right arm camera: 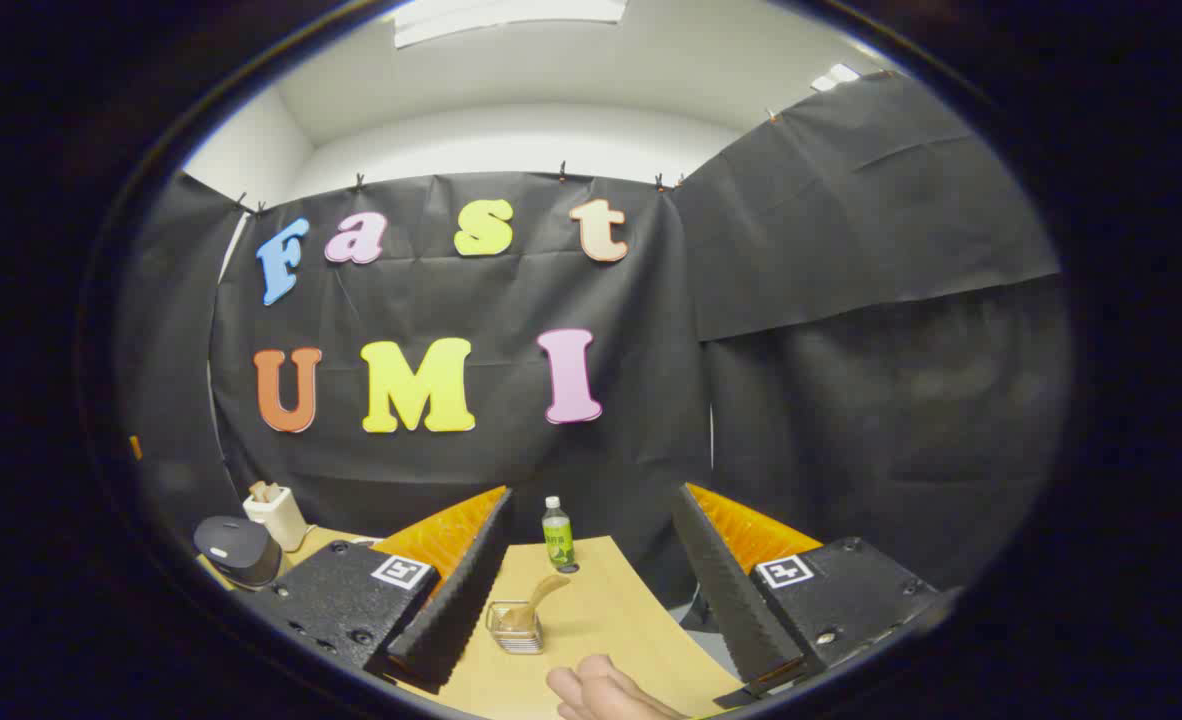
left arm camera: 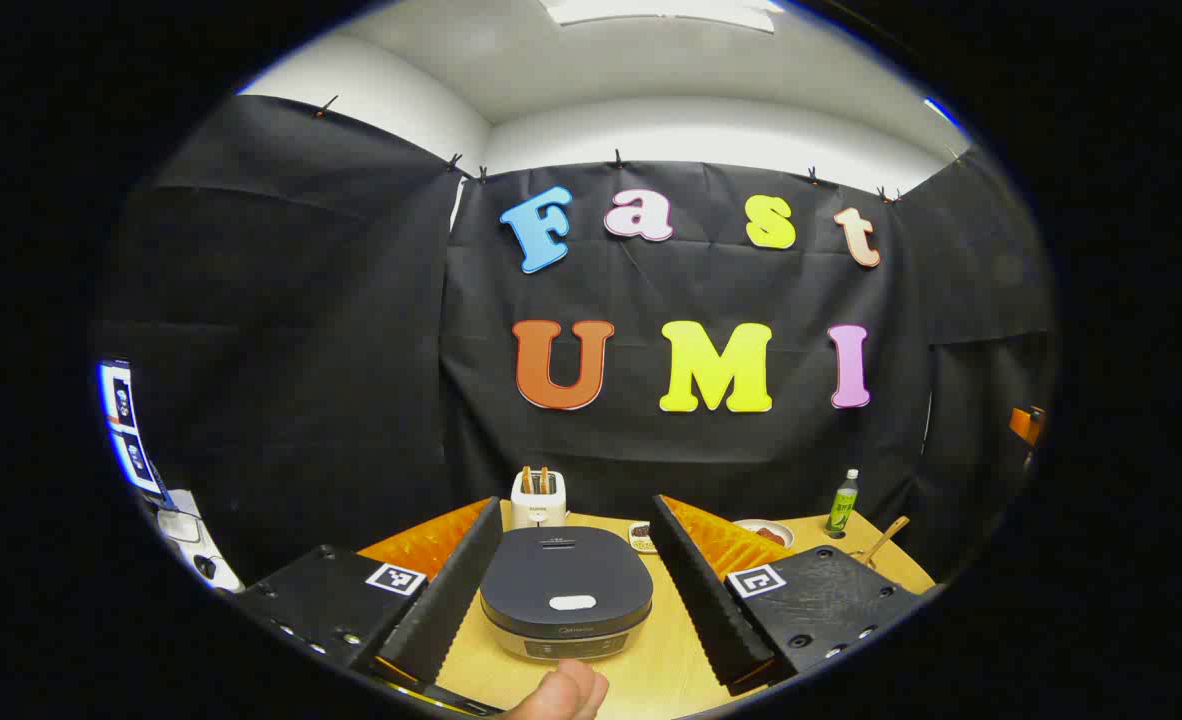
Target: Close the left gripper, press the button to open the rice cooker; take a wooden spoon from the chopstick holder with the right hand, scoop a spoonful of rice and pour it into the rice cooker, then put the wooden spoon back into the chopstick holder.
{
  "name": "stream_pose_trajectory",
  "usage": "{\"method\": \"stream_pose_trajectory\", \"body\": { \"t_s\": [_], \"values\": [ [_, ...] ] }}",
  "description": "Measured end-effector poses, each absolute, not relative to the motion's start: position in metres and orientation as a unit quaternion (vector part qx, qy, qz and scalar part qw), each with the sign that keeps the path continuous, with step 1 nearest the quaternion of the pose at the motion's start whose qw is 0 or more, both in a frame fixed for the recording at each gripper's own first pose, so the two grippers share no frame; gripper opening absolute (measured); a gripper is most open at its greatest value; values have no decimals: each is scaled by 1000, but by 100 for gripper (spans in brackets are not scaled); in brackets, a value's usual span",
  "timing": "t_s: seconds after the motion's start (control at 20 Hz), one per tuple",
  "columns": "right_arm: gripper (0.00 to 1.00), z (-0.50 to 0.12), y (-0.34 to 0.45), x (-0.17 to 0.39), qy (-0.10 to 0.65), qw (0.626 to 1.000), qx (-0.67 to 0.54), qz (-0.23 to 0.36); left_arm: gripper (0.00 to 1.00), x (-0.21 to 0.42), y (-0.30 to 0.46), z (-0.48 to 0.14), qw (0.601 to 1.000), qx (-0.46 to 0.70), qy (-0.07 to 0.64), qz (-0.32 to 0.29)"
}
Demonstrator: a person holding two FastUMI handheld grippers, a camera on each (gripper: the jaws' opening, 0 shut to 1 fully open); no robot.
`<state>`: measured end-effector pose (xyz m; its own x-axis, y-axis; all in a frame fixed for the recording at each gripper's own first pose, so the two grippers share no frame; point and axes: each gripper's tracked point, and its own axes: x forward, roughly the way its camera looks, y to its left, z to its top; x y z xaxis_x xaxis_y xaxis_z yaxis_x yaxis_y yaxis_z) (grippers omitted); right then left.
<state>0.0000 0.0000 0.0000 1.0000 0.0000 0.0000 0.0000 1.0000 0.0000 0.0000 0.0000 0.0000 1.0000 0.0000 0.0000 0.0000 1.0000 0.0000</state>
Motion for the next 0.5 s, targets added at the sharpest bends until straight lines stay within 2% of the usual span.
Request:
{"method": "stream_pose_trajectory", "body": {
  "t_s": [0.5],
  "values": [
    [100, -2, 0, -7, 8, 1000, -13, 22, 94, 4, -4, -18, 1000, 21, 16, -3]
  ]
}}
